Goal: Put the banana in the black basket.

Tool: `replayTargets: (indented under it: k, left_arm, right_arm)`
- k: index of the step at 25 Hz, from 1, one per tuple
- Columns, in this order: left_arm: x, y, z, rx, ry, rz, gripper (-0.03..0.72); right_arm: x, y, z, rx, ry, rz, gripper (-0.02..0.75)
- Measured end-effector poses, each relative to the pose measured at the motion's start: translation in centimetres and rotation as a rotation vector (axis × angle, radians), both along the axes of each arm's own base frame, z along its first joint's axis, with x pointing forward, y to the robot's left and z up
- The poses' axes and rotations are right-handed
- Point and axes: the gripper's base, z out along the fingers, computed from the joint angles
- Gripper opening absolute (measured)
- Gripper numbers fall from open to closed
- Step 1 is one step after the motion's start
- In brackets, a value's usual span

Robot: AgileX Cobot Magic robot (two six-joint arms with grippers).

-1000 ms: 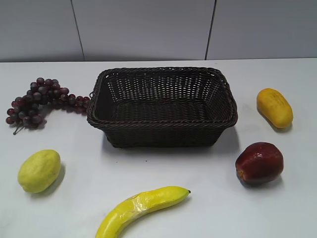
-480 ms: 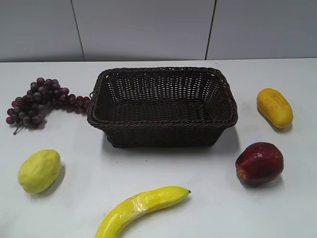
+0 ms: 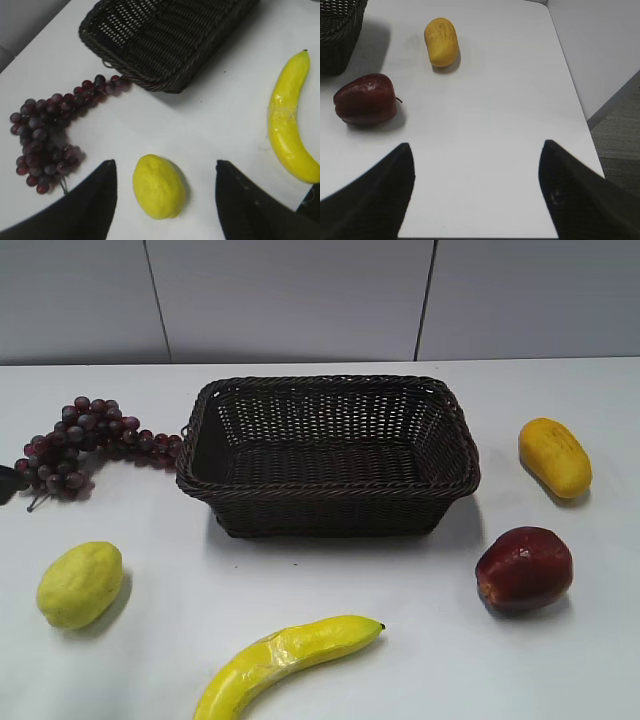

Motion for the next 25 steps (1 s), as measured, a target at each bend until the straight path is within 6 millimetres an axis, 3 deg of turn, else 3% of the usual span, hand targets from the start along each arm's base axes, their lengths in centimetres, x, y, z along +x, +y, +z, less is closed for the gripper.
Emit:
replayTargets:
  k: [6, 12, 19, 25]
  left_arm:
    - [2.9, -5.5, -2.9, 0.107, 0.122, -0.128, 0.445]
    - [4.2, -10.0, -8.1, 0.198, 0.289, -0.148, 0.441]
    - [4.8, -12.0, -13.9, 0.320, 0.462, -0.106, 0.440]
    - [5.0, -12.9, -17.0, 0.323, 0.579, -0.050, 0.440]
  right_arm:
    - [0.0, 0.0, 0.0, 0.000, 0.000, 0.000, 0.589]
    - [0.0, 0.0, 0.0, 0.000, 0.000, 0.000, 0.589]
    - [0.0, 0.0, 0.0, 0.000, 0.000, 0.000, 0.589]
    - [0.0, 0.0, 0.0, 0.000, 0.000, 0.000, 0.589]
